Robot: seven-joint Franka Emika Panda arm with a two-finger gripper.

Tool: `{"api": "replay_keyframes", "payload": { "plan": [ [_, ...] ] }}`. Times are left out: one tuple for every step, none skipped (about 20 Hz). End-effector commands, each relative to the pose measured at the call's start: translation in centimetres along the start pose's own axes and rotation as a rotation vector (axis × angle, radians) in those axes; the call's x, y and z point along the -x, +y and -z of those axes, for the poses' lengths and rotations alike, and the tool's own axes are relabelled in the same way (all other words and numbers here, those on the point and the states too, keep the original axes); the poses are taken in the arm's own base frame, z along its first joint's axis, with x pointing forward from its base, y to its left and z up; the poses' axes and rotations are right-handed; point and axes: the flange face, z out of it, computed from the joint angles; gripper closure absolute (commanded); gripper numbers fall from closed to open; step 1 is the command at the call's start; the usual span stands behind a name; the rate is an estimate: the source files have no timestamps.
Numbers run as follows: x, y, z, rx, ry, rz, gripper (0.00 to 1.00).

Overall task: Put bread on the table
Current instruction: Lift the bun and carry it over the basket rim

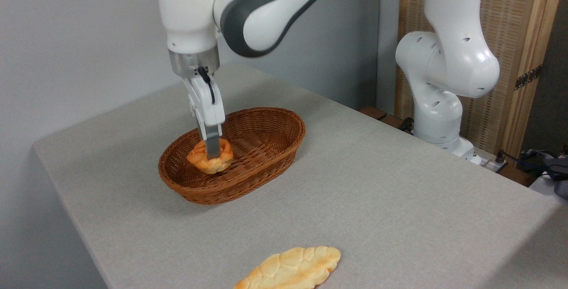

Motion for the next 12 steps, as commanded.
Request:
{"api": "replay_keyframes", "payload": {
  "plan": [
    [1.6,-1.8,3.1,0.036,-0.029,0.009,0.67],
    [2.2,-2.4,4.0,0.044,-0.034,-0.003,0.67],
    [2.8,-2.8,5.3,0.053,-0.041,-0.015,0.67],
    [4.1,-3.7,6.2,0.074,-0.054,-0.021,0.67],
    [5.5,-4.1,6.9,0.092,-0.065,-0.038,0.67],
    [6.2,-3.8,7.5,0.106,-0.072,-0.067,0.67],
    [6.7,-4.0,7.5,0.117,-0.081,-0.087,0.67],
    [7.8,-4.7,7.7,0.112,-0.089,-0.078,0.67],
    [8.9,-5.3,8.3,0.097,-0.099,-0.075,0.63],
    [9.7,-5.9,8.4,0.087,-0.116,-0.087,0.62],
    [10.6,-6.4,8.3,0.078,-0.138,-0.101,0.57],
    [11.5,-6.9,7.7,0.072,-0.173,-0.106,0.50]
  ]
}}
